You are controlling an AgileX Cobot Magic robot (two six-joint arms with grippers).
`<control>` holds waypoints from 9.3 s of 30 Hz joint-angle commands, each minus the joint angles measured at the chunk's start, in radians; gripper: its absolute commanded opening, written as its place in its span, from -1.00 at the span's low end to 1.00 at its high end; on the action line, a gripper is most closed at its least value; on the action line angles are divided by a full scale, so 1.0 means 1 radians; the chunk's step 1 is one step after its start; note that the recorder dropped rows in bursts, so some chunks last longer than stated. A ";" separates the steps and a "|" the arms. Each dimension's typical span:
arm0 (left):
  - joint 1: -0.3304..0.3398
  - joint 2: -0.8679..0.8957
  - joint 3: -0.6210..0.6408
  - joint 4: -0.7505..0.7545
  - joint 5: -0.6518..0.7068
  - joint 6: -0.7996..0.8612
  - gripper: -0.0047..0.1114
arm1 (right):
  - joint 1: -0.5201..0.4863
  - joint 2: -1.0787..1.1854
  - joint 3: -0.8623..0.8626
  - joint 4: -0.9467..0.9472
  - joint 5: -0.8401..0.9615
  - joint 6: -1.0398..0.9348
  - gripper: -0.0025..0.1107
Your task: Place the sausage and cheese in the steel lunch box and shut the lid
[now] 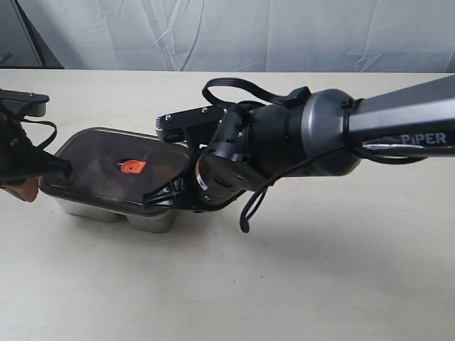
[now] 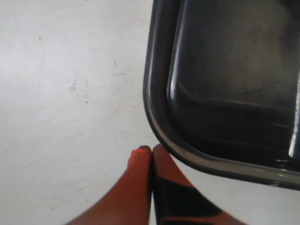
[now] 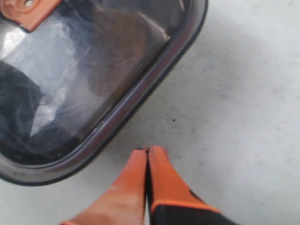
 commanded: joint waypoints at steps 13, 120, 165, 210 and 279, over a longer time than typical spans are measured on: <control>0.003 -0.149 -0.038 -0.003 0.002 0.000 -0.91 | -0.005 -0.103 -0.008 -0.124 0.100 0.085 -0.97; 0.003 -0.233 -0.038 -0.282 -0.300 0.165 -0.91 | -0.141 -0.025 -0.306 0.405 0.253 -0.476 -0.97; 0.003 -0.983 0.179 -0.363 -0.257 0.296 -0.91 | -0.606 -1.026 0.241 0.093 0.111 -0.445 -0.97; 0.003 -0.983 0.179 -0.363 -0.257 0.296 -0.91 | -0.982 -1.891 1.166 0.417 -0.100 -0.752 -0.97; 0.003 -1.616 0.996 -0.225 -0.695 0.066 -0.91 | -0.982 -1.891 1.166 0.416 -0.094 -0.750 -0.97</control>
